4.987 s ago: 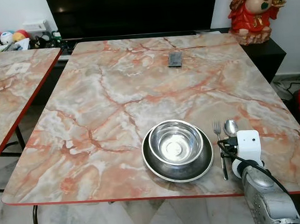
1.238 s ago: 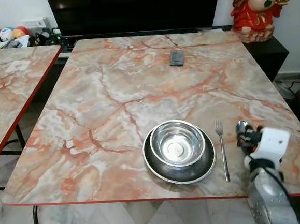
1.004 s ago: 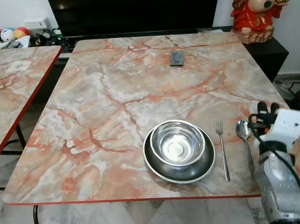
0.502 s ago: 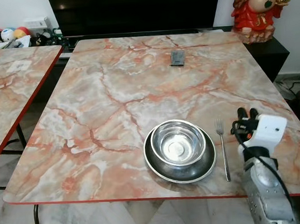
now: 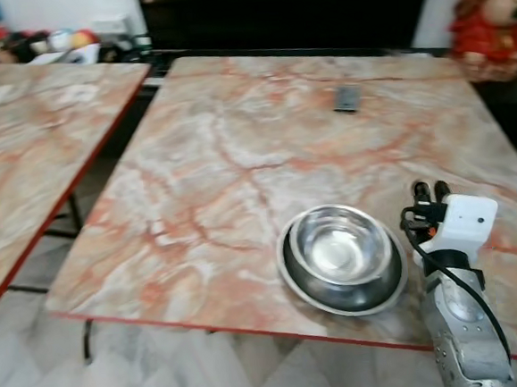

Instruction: Setting the table

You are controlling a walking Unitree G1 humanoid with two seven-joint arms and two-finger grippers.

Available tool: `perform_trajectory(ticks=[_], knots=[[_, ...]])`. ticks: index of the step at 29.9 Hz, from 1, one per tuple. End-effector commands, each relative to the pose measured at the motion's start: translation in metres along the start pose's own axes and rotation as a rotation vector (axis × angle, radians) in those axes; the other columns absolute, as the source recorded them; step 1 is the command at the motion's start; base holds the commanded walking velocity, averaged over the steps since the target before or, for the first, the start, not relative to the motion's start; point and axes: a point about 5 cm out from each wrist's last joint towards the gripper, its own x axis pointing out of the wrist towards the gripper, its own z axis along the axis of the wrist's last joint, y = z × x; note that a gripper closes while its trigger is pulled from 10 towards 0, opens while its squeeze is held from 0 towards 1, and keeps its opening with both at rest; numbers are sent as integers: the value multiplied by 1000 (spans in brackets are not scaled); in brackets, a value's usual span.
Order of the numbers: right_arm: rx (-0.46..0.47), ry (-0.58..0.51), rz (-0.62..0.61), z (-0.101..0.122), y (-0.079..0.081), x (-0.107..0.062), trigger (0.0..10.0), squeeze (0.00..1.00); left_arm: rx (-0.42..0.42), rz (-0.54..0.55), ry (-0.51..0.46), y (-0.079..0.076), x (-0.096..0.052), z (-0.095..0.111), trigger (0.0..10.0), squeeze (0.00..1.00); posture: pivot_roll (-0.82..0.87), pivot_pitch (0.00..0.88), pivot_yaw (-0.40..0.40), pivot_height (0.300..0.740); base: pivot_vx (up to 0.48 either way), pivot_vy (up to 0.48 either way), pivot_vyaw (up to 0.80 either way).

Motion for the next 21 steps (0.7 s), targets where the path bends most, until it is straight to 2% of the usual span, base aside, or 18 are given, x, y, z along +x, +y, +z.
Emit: perform_trajectory(ticks=[1,21], knots=[[9,-29,-2,6,0,-1,10000,0,-6,11,28,4,-2,-6,10000,0,-26,121,23,740,0,480,0],[11,-55,8,11,3,-2,10000,0,-4,8,27,4,-1,-5,10000,0,-20,111,20,740,0,480,0]])
